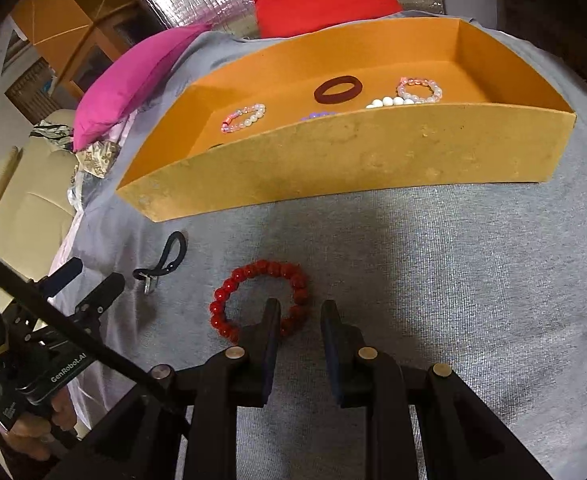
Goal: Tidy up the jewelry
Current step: 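Move the left tool over the black hair tie while the right tool hovers over the red bead bracelet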
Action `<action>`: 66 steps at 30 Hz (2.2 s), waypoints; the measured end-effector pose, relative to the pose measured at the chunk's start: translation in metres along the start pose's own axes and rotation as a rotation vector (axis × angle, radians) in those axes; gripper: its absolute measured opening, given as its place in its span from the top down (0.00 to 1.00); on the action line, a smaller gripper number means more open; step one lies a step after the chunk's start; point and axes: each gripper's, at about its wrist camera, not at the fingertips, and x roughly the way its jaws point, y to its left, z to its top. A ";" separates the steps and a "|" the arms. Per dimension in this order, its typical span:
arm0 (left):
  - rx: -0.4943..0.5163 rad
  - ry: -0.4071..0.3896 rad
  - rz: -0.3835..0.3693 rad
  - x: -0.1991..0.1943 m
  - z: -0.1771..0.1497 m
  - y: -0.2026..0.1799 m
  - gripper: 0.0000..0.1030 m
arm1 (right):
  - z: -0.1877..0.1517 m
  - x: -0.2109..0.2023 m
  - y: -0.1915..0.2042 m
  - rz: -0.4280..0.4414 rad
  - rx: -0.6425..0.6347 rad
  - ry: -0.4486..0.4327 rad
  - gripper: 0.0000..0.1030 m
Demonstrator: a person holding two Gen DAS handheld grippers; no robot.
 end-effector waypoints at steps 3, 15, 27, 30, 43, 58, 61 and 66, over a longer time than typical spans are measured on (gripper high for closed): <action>-0.004 0.005 0.004 0.002 0.000 0.002 0.23 | 0.001 0.001 0.000 -0.002 0.001 -0.001 0.78; 0.001 0.033 0.022 0.010 0.001 0.014 0.23 | -0.002 0.004 0.006 -0.023 -0.014 -0.009 0.78; -0.098 0.042 -0.041 0.015 0.002 0.035 0.23 | -0.005 0.004 0.008 -0.043 -0.033 -0.027 0.78; -0.070 0.036 -0.078 0.014 0.004 0.023 0.23 | -0.008 0.003 0.013 -0.090 -0.076 -0.052 0.85; -0.092 0.059 -0.160 0.019 0.010 0.005 0.23 | -0.003 -0.016 -0.017 -0.244 -0.062 -0.117 0.90; 0.016 0.056 -0.131 0.023 0.012 -0.032 0.23 | -0.006 -0.025 -0.043 -0.212 0.019 -0.088 0.90; 0.029 0.055 -0.121 0.023 0.011 -0.036 0.23 | -0.006 -0.024 -0.044 -0.207 0.029 -0.085 0.89; 0.055 0.036 -0.100 0.021 0.012 -0.038 0.23 | -0.005 -0.022 -0.045 -0.206 0.034 -0.083 0.89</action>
